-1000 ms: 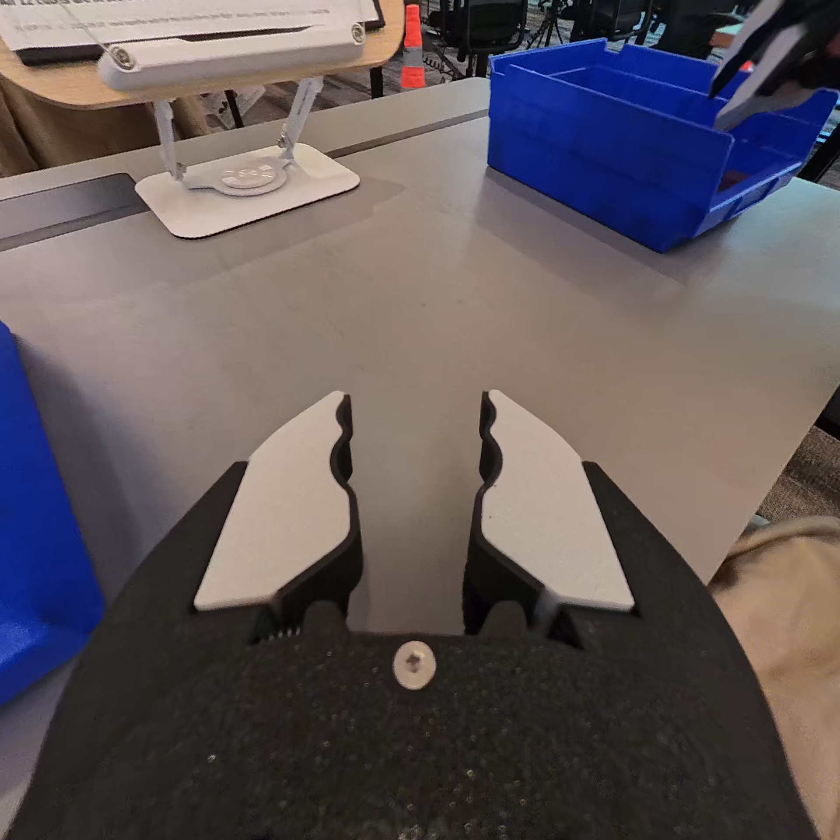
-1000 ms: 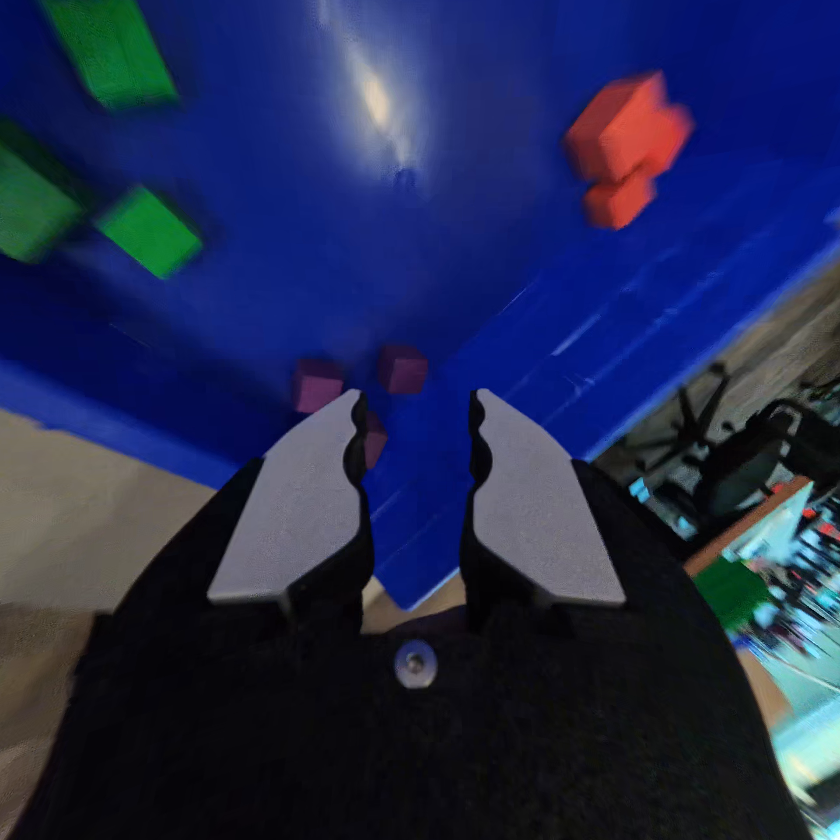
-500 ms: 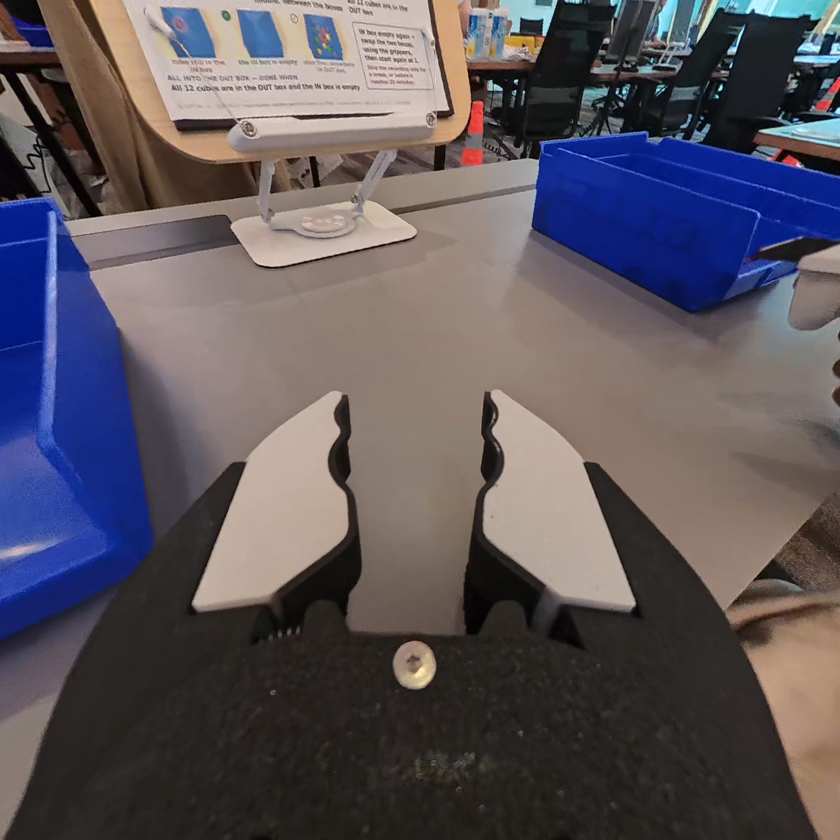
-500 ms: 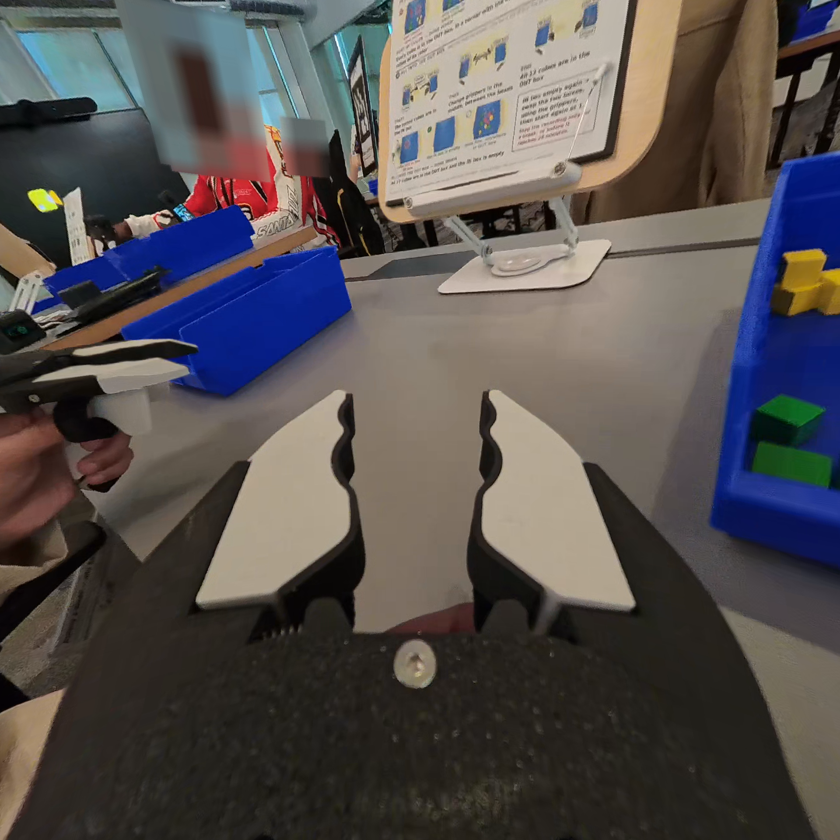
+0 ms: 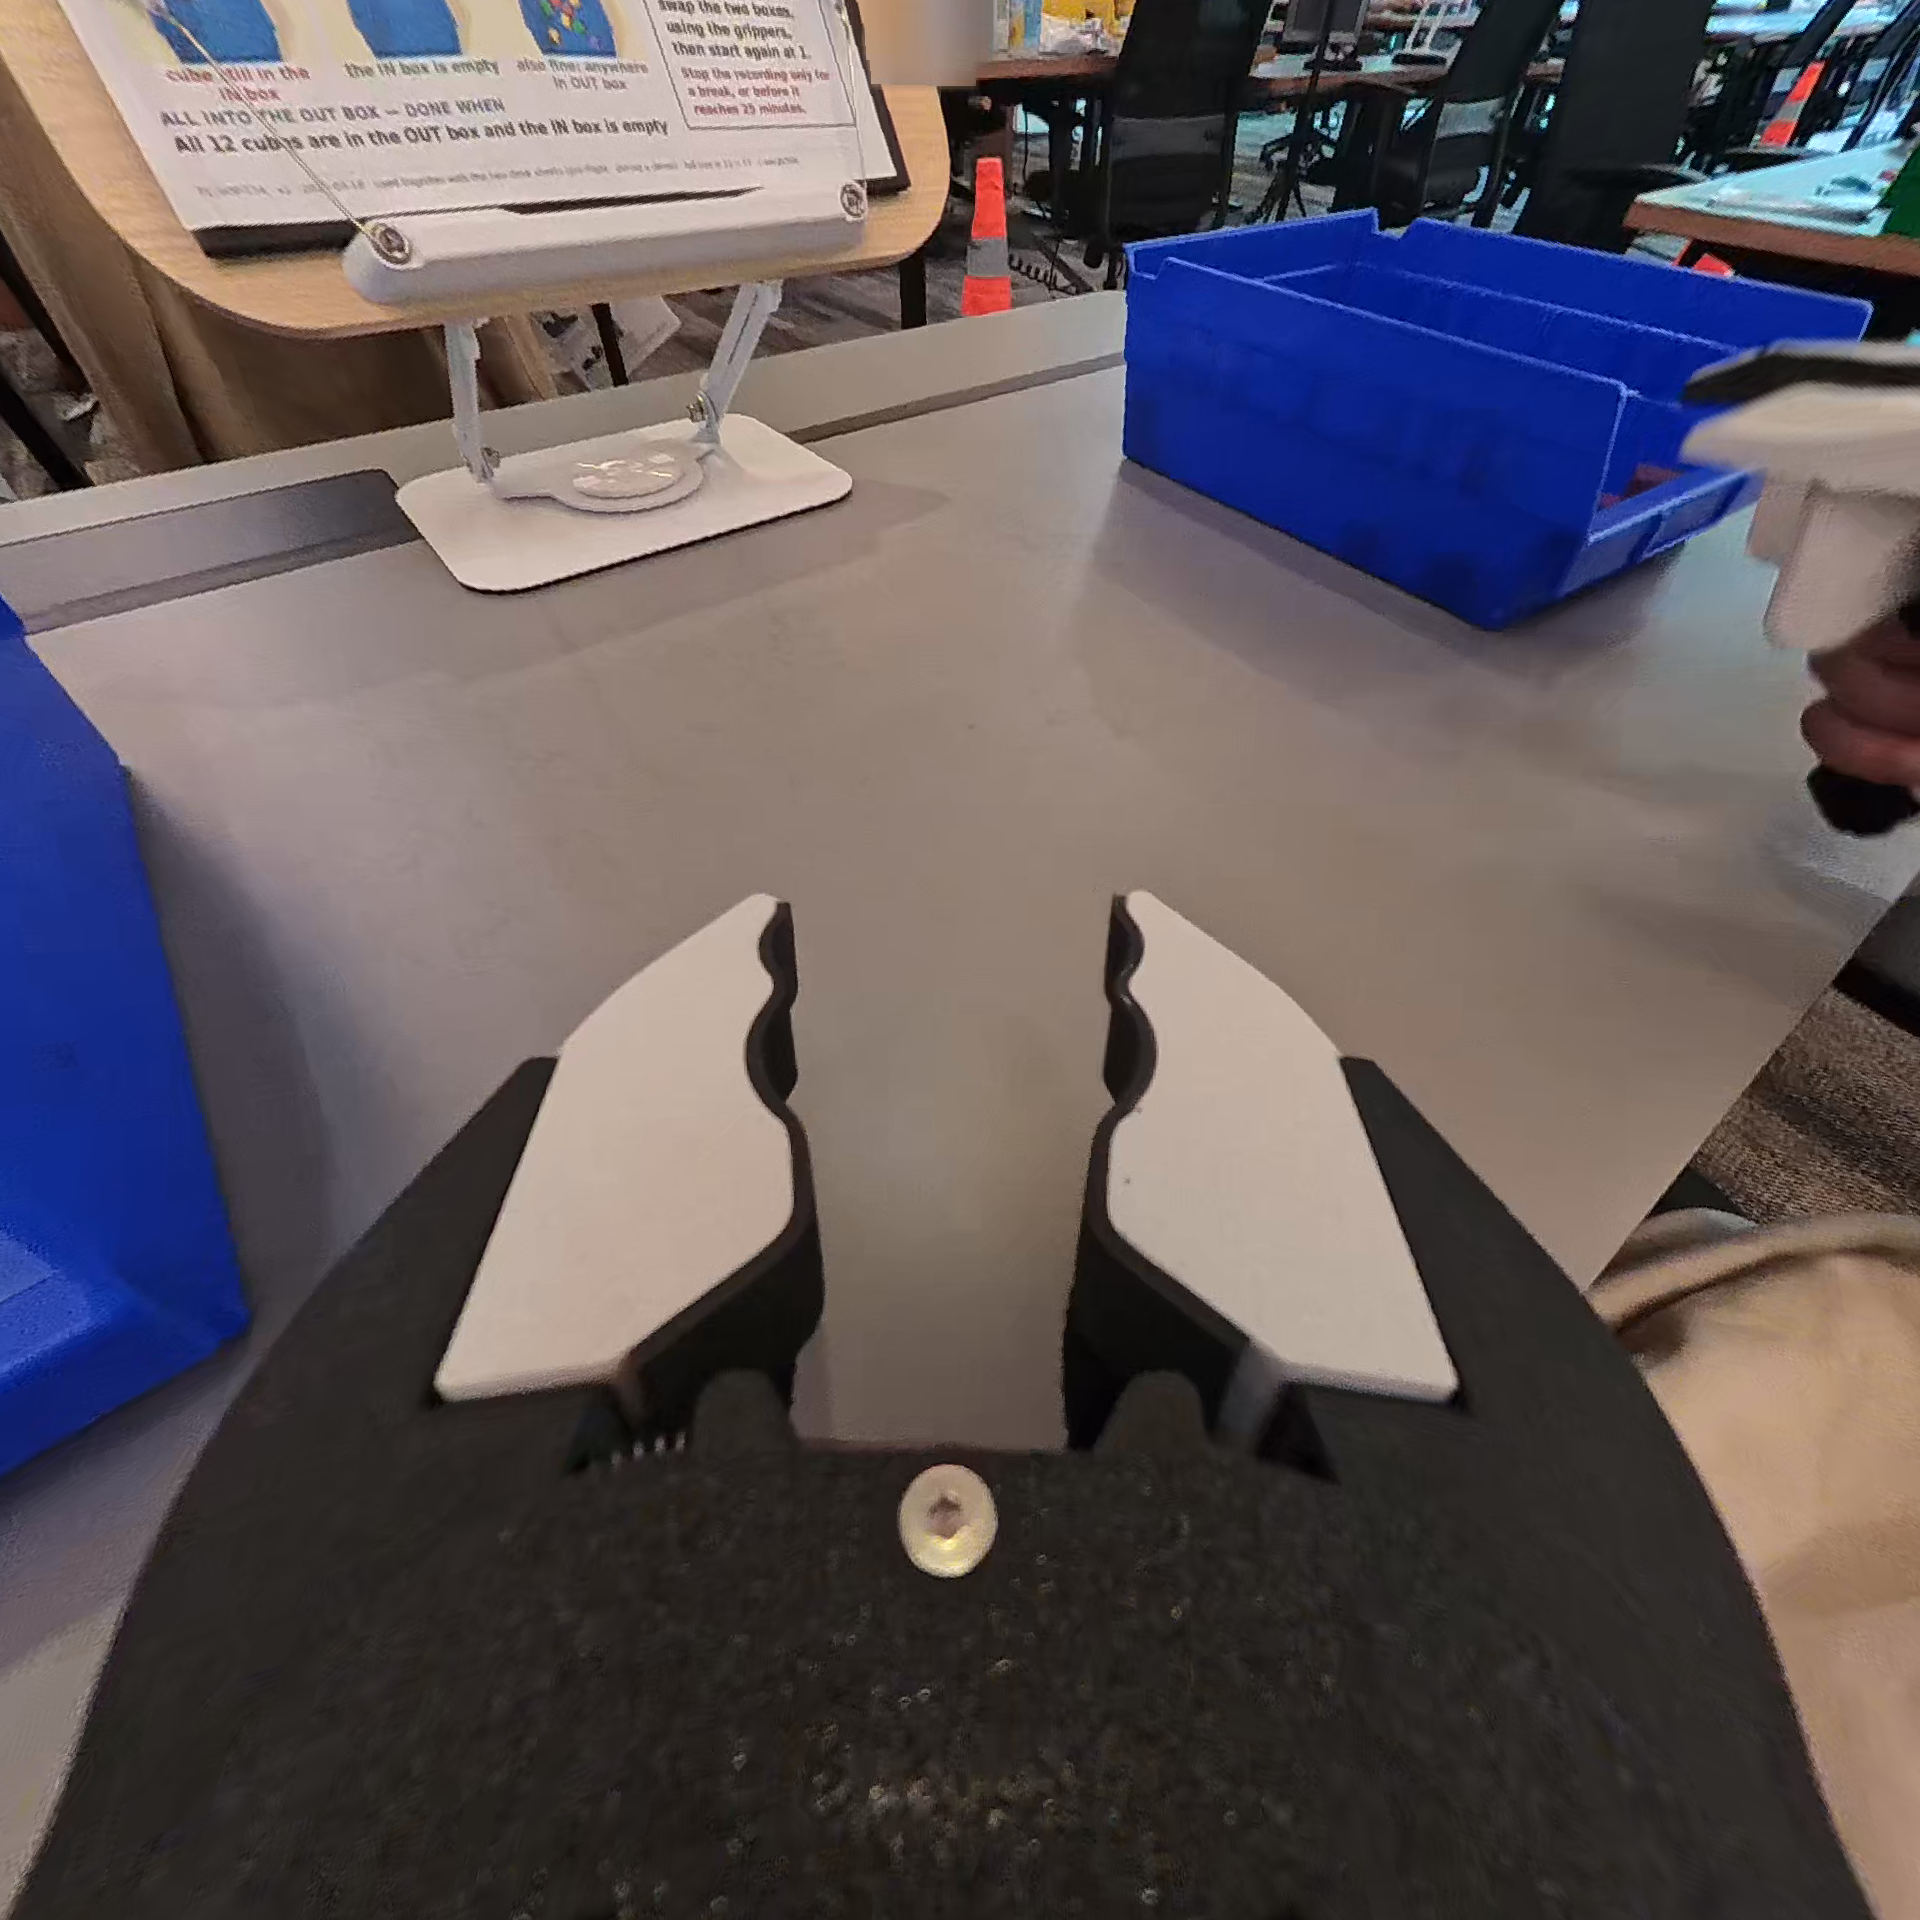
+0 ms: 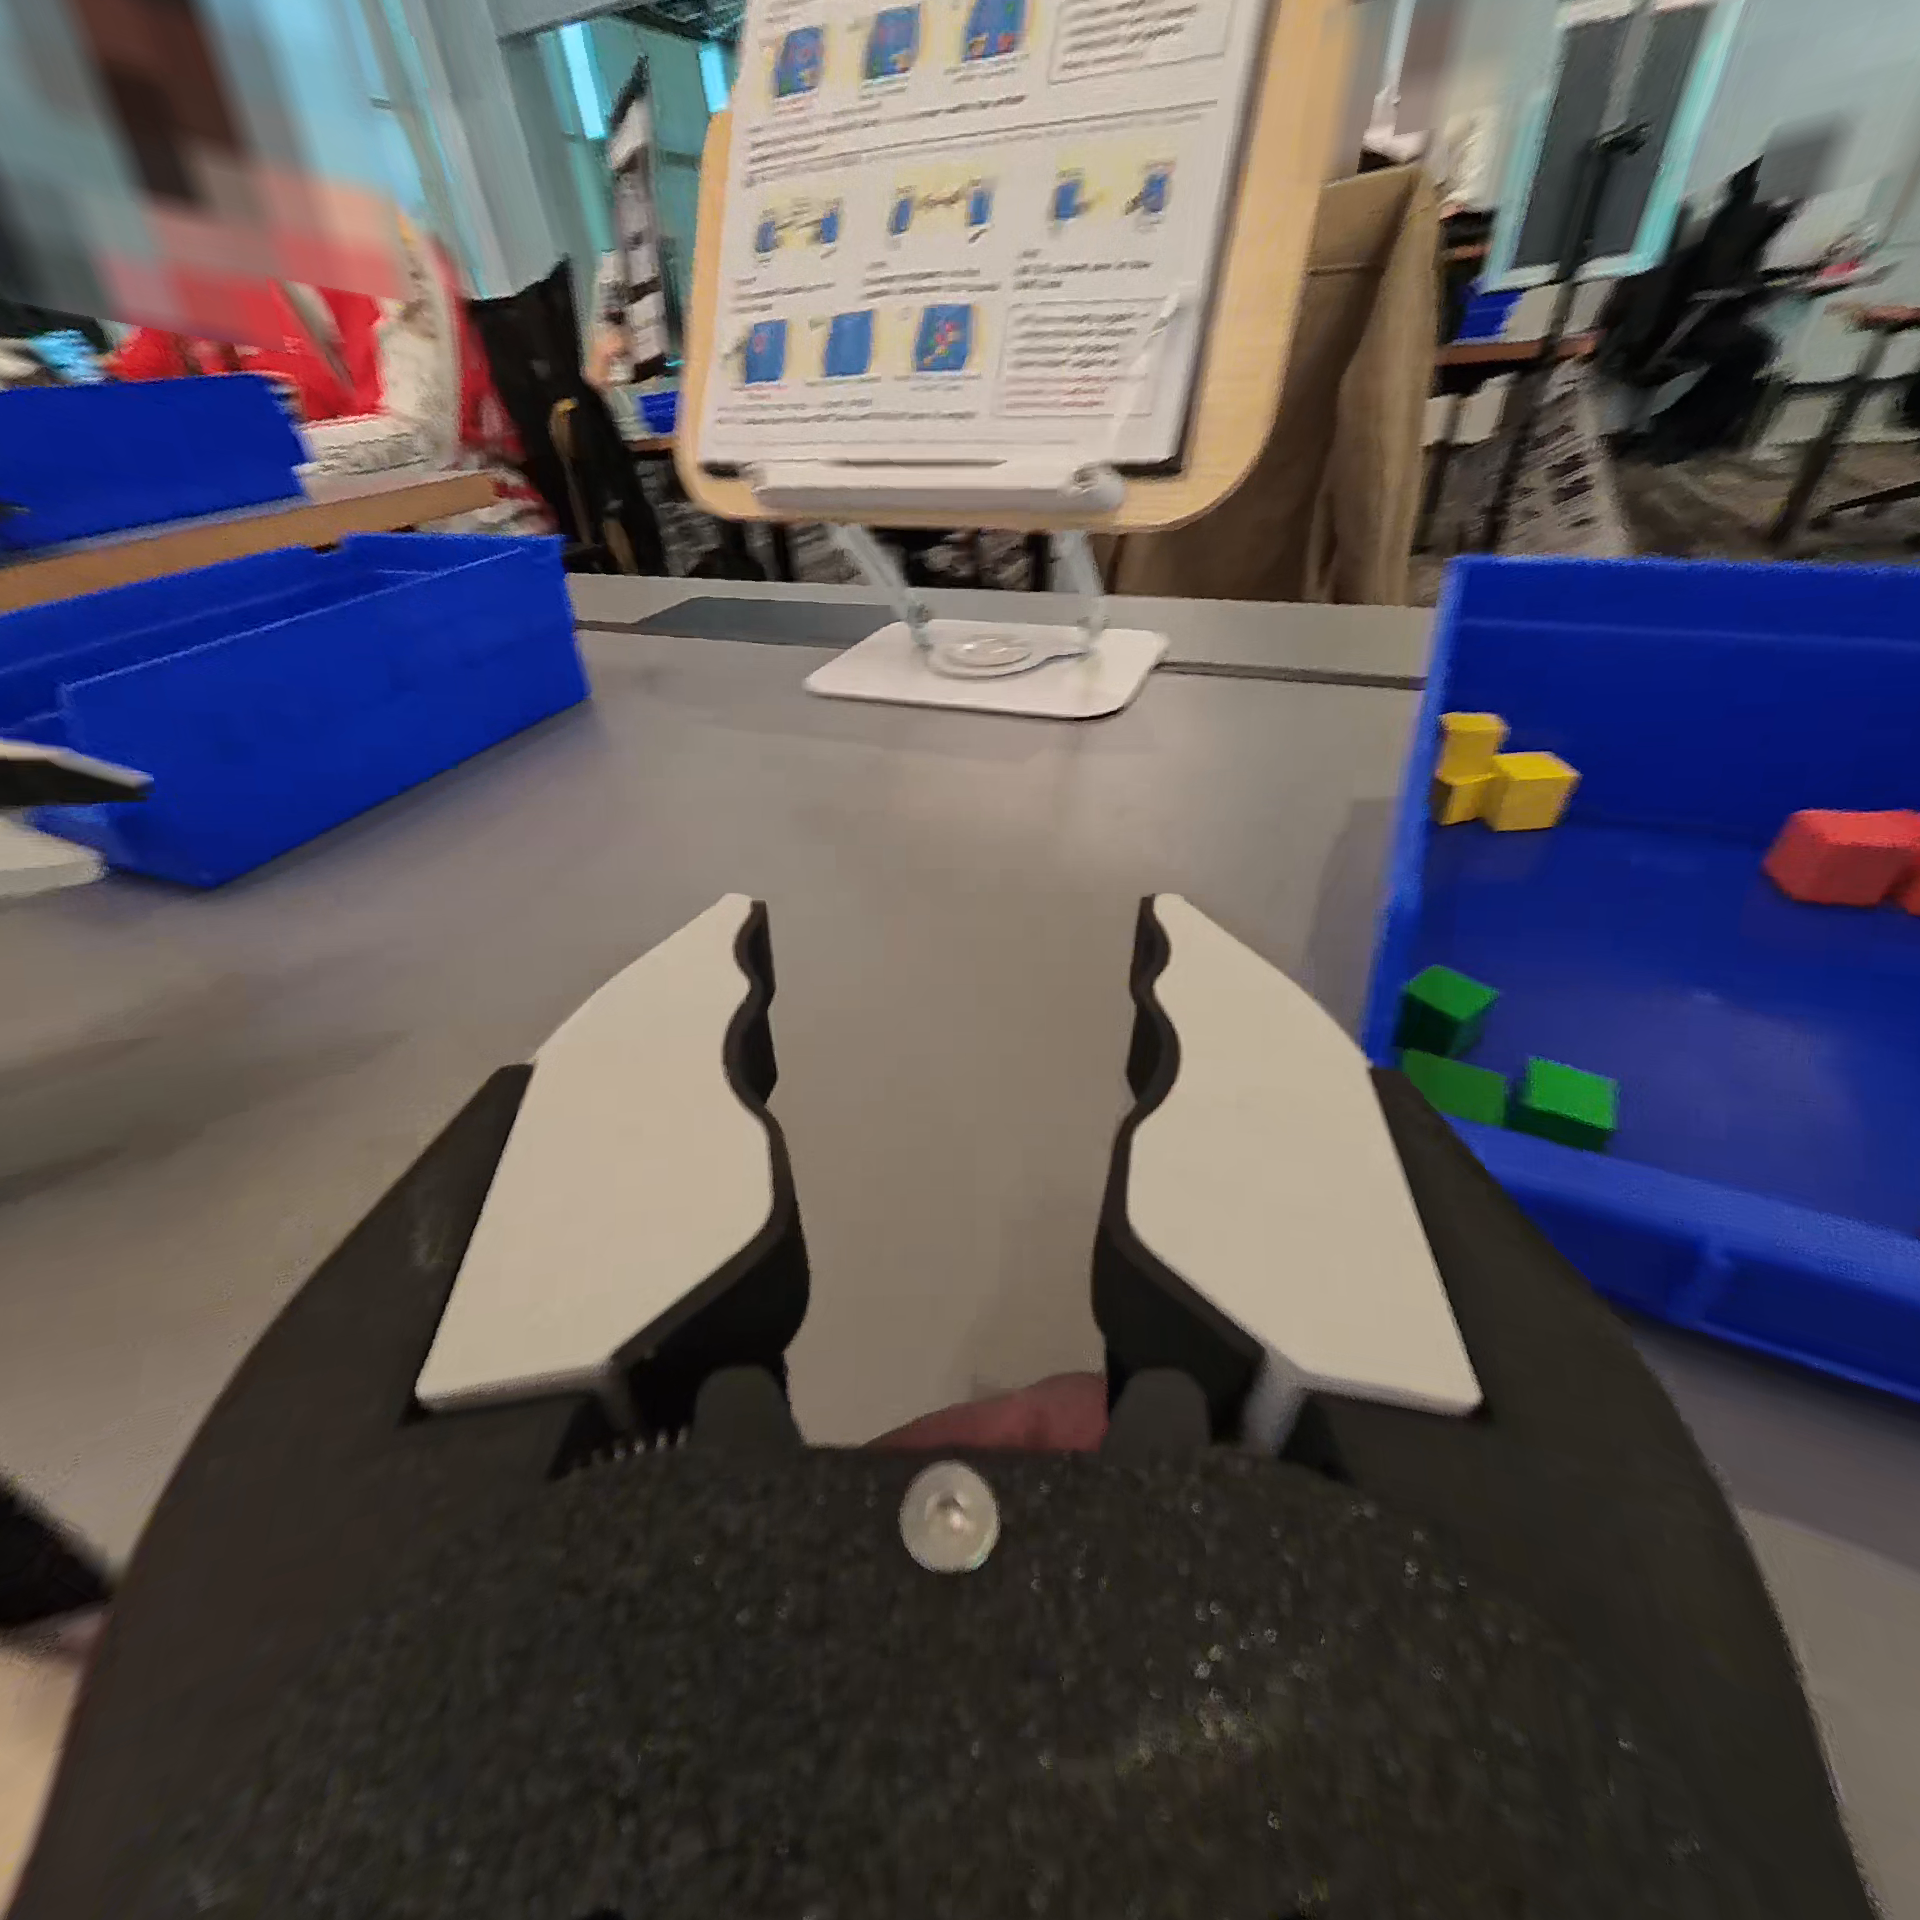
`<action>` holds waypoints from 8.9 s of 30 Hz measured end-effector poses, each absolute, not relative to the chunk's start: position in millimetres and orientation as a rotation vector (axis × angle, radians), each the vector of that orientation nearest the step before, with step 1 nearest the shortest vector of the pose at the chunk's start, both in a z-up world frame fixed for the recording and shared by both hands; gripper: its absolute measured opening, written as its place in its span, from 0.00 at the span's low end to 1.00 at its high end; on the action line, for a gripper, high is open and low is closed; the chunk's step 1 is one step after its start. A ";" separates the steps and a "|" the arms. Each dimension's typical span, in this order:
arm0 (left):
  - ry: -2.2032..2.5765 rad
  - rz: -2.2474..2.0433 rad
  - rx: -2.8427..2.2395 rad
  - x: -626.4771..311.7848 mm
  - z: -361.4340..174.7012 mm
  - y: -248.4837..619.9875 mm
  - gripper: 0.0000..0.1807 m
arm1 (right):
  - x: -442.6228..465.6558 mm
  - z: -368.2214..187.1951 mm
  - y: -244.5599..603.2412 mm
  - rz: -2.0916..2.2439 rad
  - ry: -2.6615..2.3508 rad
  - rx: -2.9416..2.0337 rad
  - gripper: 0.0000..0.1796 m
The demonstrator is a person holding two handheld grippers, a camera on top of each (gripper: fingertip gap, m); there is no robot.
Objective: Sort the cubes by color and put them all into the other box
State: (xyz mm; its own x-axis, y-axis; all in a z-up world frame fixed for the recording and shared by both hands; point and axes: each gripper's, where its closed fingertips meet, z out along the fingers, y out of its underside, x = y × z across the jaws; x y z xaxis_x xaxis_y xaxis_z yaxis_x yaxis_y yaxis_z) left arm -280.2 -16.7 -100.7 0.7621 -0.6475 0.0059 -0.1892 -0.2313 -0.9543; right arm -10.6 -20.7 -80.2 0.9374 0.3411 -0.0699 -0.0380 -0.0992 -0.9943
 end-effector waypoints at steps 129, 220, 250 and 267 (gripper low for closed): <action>-0.184 -0.108 -2.084 -617.4 -125.4 54.1 0.02 | -185.7 -105.5 -59.4 0.668 -0.309 -1.728 0.15; 0.367 0.258 -1.721 -342.1 -48.9 -18.7 0.27 | -122.7 -81.2 -21.8 0.534 -0.309 -1.823 0.32; 0.144 -0.003 -1.968 -412.0 -94.8 42.0 0.01 | -215.5 -114.2 32.8 0.388 0.194 -1.875 0.03; 0.007 -0.021 -1.894 -648.8 -107.1 89.8 0.01 | -457.8 -113.5 90.3 0.411 -0.042 -1.868 0.08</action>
State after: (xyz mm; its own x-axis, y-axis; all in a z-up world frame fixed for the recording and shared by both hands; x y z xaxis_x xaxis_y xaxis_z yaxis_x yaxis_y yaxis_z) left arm -648.8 89.8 -107.1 0.9998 -0.0153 0.0109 0.0055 -0.3177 -0.9482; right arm -457.8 90.3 -113.5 0.9377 0.2307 -0.2597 -0.1739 -0.3354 -0.9259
